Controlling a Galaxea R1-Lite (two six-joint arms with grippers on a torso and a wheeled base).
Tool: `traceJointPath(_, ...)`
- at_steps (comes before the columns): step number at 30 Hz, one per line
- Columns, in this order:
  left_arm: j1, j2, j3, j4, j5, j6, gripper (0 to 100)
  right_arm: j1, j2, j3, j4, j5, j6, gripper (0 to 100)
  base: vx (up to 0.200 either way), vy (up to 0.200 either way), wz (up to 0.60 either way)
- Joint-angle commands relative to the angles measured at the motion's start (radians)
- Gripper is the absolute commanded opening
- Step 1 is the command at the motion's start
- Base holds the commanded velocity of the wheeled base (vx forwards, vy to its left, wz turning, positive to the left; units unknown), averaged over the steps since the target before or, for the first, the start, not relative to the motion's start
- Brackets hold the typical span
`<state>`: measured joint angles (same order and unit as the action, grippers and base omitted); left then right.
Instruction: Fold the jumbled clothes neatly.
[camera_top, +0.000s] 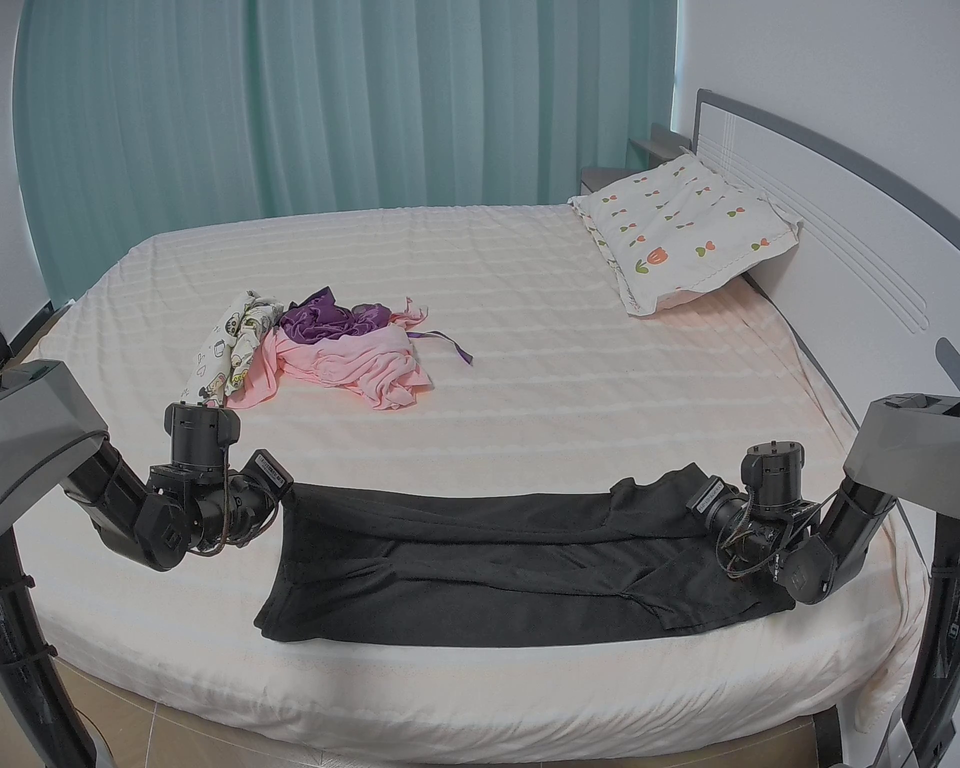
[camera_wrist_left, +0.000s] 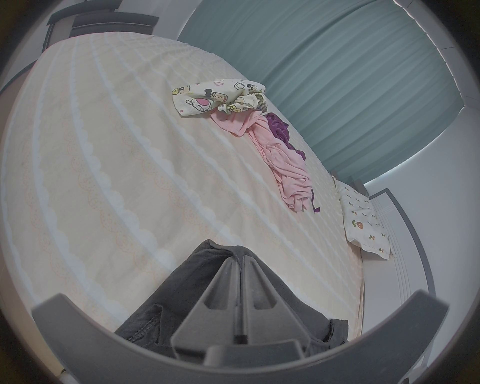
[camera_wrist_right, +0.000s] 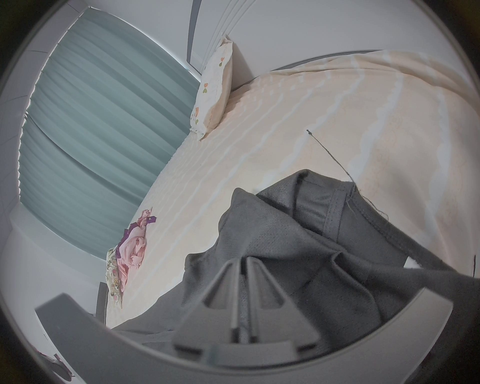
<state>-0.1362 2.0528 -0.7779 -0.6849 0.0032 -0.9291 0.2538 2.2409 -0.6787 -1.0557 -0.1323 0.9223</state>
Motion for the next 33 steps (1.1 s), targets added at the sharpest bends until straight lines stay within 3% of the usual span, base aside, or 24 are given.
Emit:
traceJointPath(1, 0.000, 0.000, -0.012, -0.001, 0.001, 0.000, 0, -0.007, -0.030, 0.001, -0.003, 0.000, 0.001, 0, 0.000, 0.000, 0.00)
traceJointPath(6, 0.004, 0.007, -0.035, 0.001, 0.003, 0.000, 0, -0.019, -0.052, -0.008, -0.009, 0.002, 0.001, 0, 0.000, 0.000, 0.00)
traceJointPath(12, 0.004, 0.010, -0.089, -0.004, 0.064, -0.020, 0, -0.041, -0.076, -0.048, -0.024, 0.013, 0.003, 0, 0.000, 0.000, 0.00)
traceJointPath(19, 0.004, 0.020, -0.118, -0.036, 0.095, -0.111, 0, -0.051, -0.047, -0.047, -0.153, 0.008, 0.039, 0, 0.000, 0.000, 0.00)
traceJointPath(33, 0.000, 0.118, -0.038, -0.041, 0.098, -0.074, 0, -0.050, -0.007, 0.110, -0.164, 0.014, -0.025, 0, 0.000, 0.000, 0.00)
